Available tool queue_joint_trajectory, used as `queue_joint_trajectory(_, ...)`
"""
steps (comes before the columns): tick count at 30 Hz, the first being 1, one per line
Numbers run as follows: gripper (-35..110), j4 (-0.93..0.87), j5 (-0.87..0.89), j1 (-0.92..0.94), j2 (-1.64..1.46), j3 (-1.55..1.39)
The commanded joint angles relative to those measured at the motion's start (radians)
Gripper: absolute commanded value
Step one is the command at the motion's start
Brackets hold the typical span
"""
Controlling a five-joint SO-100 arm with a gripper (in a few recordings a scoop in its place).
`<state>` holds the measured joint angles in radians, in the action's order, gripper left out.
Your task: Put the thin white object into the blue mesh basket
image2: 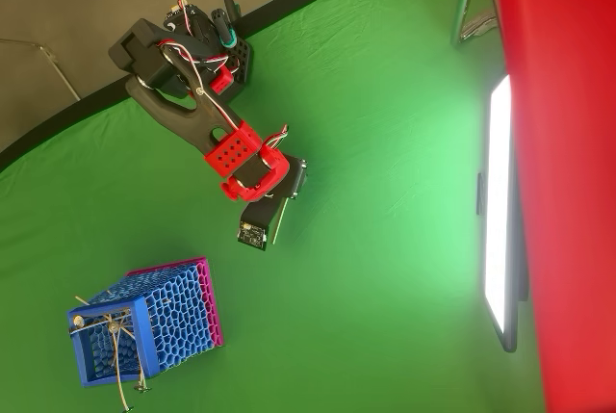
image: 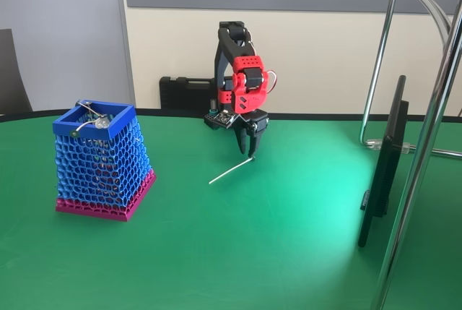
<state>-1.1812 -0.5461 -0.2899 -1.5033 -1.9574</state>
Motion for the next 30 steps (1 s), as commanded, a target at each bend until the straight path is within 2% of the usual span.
queue_joint_trajectory(1, 15, -0.003, 0.017, -0.015, 0.008, 0.034)
queue_joint_trajectory(25, 14, -0.003, 0.003, -0.023, 0.158, 0.104)
queue_joint_trajectory(30, 5, -0.003, 0.002, -0.025, 0.184, 0.121)
